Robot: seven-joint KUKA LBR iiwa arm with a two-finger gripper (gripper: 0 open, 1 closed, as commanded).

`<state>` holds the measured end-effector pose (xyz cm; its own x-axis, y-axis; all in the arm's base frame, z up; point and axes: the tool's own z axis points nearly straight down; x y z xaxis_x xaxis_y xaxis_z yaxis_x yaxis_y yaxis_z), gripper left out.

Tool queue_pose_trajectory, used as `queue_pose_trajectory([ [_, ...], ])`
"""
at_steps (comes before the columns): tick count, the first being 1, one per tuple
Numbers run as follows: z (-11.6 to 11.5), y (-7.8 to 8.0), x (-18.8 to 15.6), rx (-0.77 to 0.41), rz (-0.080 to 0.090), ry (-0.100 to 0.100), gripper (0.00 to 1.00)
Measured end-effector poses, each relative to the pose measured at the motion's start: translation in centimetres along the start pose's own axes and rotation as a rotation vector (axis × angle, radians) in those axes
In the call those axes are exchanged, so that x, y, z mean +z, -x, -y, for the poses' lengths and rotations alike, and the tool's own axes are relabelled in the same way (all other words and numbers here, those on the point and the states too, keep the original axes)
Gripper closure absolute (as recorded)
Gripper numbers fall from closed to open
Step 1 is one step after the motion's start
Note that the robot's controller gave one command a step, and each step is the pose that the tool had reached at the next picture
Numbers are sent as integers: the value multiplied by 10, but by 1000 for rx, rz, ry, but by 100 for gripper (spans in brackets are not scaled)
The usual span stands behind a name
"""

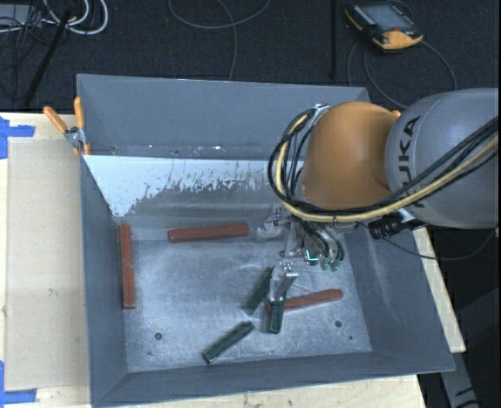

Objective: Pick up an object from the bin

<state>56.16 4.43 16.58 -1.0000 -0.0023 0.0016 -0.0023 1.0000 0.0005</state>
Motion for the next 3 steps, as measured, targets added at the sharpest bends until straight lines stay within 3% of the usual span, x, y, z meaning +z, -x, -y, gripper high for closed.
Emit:
queue_pose_trajectory([
  [1, 18, -42, 91, 6, 4, 2, 100],
  [2, 18, -42, 91, 6, 4, 2, 100],
  [3, 19, -20, -84, 9, 10, 0, 100],
])
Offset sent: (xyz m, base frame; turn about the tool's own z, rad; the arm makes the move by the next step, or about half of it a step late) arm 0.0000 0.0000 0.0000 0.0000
